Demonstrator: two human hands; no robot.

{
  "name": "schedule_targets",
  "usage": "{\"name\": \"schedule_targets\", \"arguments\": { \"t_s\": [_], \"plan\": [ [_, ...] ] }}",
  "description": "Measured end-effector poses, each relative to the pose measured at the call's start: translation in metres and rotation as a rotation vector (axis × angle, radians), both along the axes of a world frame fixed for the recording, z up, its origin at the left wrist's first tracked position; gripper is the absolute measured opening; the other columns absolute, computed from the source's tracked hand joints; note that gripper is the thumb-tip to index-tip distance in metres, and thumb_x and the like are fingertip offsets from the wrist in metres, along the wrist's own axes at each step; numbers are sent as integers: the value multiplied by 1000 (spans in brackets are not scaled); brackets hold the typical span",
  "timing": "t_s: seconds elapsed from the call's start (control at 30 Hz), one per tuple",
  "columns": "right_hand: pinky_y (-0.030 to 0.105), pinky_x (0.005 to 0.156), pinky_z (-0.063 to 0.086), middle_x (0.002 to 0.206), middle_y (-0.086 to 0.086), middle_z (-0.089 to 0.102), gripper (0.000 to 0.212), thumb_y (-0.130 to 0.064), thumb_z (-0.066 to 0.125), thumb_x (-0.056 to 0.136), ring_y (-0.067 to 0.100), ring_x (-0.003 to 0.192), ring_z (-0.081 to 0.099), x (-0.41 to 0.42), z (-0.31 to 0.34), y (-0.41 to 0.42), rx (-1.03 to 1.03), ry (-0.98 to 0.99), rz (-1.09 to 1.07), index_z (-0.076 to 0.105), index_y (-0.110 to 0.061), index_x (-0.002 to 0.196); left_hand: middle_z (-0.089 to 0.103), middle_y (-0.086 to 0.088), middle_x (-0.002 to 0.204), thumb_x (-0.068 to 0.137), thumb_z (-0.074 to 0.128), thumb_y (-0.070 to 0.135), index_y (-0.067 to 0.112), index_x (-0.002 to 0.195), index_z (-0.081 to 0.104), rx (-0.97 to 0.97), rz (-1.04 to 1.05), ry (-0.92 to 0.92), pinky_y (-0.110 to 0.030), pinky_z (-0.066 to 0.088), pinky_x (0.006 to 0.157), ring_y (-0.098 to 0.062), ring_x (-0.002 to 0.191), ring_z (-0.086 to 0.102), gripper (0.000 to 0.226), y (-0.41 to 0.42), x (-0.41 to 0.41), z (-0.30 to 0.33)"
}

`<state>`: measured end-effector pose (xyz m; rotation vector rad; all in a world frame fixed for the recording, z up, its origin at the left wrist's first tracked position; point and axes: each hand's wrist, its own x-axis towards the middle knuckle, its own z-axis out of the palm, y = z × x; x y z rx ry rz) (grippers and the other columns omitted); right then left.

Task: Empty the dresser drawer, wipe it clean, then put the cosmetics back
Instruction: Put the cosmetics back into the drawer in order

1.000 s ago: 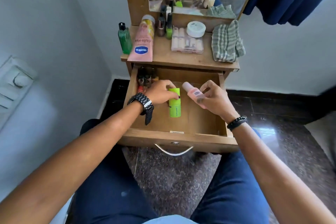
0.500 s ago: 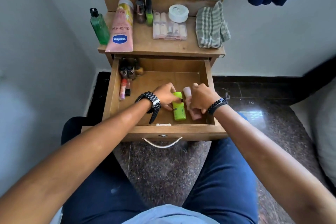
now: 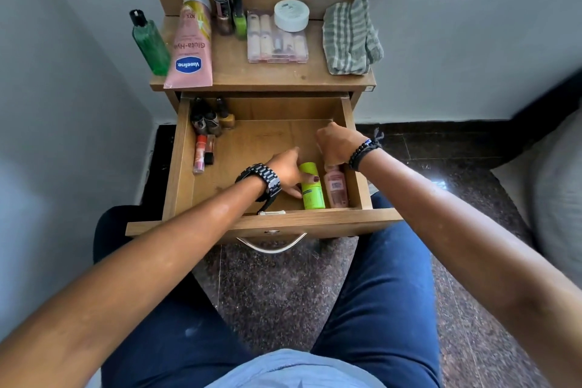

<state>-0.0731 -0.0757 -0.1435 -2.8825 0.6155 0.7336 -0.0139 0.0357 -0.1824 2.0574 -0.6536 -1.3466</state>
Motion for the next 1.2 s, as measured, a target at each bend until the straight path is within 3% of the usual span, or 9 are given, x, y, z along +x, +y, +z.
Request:
{"name": "schedule_targets", "arguments": {
  "t_s": [0.27, 0.37, 0.5, 0.67, 0.77, 0.87, 1.0, 1.1, 1.2],
  "plan": [
    [40, 93, 50, 124, 19, 52, 29, -8, 47, 91, 32, 114, 56, -7, -6, -6, 7, -77, 3, 52, 1, 118, 47, -14, 120, 82, 66, 6, 7, 127, 36, -16, -9, 117, -30, 56, 55, -27, 92, 60, 54, -2, -10, 2],
    [37, 88, 52, 116, 15, 56, 21, -3, 55, 85, 30, 104, 59, -14, -4, -10, 47, -199, -74, 60, -5, 106, 51, -12, 110, 81, 68, 6, 10, 127, 37, -30, -32, 55, -29, 56, 58, -22, 81, 60, 56, 2, -5, 6],
    [23, 75, 47, 95, 8, 67, 7, -6, 71, 77, 23, 90, 63, -22, 10, -16, 125, -367, -162, 69, -8, 84, 57, -3, 80, 81, 68, 5, 12, 118, 45, -113, -40, -107, -21, 53, 52, -11, 60, 57, 44, 7, 12, 21],
    [13, 63, 46, 79, 1, 71, 13, -16, 81, 69, 10, 73, 62, -22, 28, -18, 373, -623, -328, 72, -14, 78, 59, -6, 78, 81, 66, 2, 10, 97, 58, -357, 98, -262, -42, 58, 76, -22, 73, 63, 20, 13, 38, 52],
    [25, 72, 53, 80, 5, 73, 10, -15, 80, 71, 17, 75, 68, -6, 39, -17, 476, -790, -335, 72, -13, 76, 59, -2, 74, 82, 63, -2, 9, 95, 60, -487, 185, -307, -41, 58, 76, -22, 76, 64, 17, 13, 52, 73],
    [29, 67, 54, 77, 5, 73, 7, -13, 77, 75, 17, 69, 68, 16, 52, -15, 500, -948, -311, 71, -11, 77, 62, -4, 88, 82, 64, 2, 8, 98, 62, -545, 217, -530, -33, 58, 74, -19, 82, 64, 17, 8, 66, 92],
    [16, 68, 52, 82, 0, 70, 7, -7, 72, 80, 8, 72, 63, 56, 62, -23, 461, -1111, -345, 70, -10, 86, 63, -7, 109, 84, 62, 8, 9, 106, 62, -552, 209, -805, -22, 49, 77, -19, 95, 62, 22, -12, 90, 102],
    [2, 67, 41, 95, 4, 70, 21, -5, 64, 83, 11, 82, 61, 87, 62, -39, 310, -1140, -383, 69, -8, 103, 55, -8, 125, 89, 54, 8, 10, 121, 54, -481, 86, -932, -29, 45, 90, -22, 110, 55, 32, -34, 104, 103],
    [18, 84, 42, 110, 10, 67, 36, -7, 62, 79, 21, 102, 60, 111, 56, -54, 235, -1106, -414, 65, -9, 115, 40, -12, 143, 90, 47, 3, 7, 139, 34, -408, 21, -880, -32, 34, 107, -25, 131, 39, 50, -57, 112, 102]
  ]
}}
